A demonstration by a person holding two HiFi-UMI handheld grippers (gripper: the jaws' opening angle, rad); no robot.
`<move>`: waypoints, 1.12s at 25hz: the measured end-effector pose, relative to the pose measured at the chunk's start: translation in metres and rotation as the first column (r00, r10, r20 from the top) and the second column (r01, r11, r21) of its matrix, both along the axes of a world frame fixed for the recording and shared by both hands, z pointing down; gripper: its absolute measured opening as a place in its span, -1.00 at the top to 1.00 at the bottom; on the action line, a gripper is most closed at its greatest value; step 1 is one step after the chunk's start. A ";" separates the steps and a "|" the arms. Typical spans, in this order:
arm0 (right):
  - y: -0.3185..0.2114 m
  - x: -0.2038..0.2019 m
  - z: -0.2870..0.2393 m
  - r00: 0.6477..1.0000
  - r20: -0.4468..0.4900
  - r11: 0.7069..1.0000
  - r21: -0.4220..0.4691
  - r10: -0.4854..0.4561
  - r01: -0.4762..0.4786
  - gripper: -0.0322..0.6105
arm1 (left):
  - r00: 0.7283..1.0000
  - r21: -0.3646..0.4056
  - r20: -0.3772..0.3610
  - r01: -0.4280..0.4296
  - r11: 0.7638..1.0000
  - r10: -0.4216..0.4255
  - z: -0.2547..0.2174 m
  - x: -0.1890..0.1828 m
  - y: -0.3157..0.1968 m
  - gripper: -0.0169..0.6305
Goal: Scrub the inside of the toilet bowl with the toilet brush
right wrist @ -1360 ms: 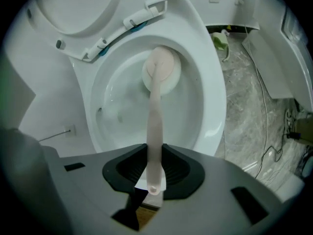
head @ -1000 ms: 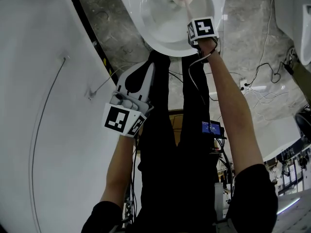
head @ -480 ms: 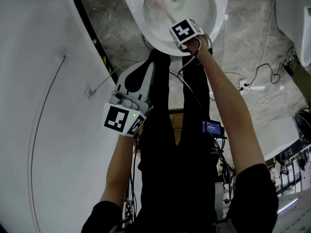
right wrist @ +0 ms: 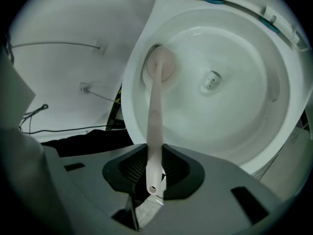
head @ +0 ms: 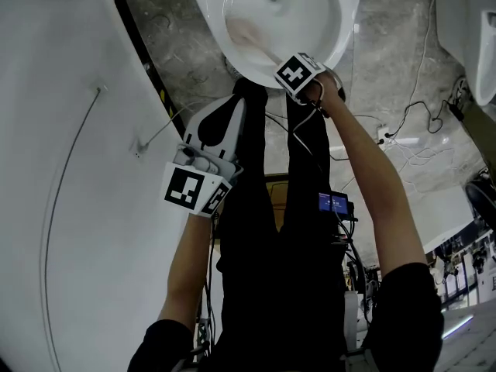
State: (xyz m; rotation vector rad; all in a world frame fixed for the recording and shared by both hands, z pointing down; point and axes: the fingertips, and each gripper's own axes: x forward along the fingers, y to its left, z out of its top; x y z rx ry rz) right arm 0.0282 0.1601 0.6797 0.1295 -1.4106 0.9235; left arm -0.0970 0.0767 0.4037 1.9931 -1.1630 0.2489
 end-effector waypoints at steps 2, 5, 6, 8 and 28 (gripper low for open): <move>0.010 0.009 -0.002 0.999 -0.002 0.999 -0.009 -0.044 0.044 0.58 | 1.000 0.003 -0.003 0.001 1.000 -0.001 -0.001 0.003 0.000 0.92; 0.016 0.025 -0.003 0.995 -0.019 0.995 -0.016 -0.096 0.096 0.58 | 1.000 0.008 -0.006 0.002 1.000 -0.002 -0.002 0.007 -0.002 0.92; 0.018 0.031 -0.004 0.993 -0.024 0.993 -0.017 -0.118 0.118 0.58 | 1.000 0.009 -0.007 0.001 1.000 -0.001 -0.002 0.008 -0.002 0.92; 0.019 0.043 -0.004 0.985 -0.033 0.986 -0.020 -0.167 0.167 0.58 | 1.000 0.010 -0.008 0.001 1.000 -0.001 -0.002 0.009 -0.002 0.92; -0.013 0.152 -0.011 0.897 -0.211 0.921 -0.059 -0.389 0.385 0.58 | 1.000 0.009 0.000 -0.002 1.000 0.002 -0.004 0.019 -0.002 0.92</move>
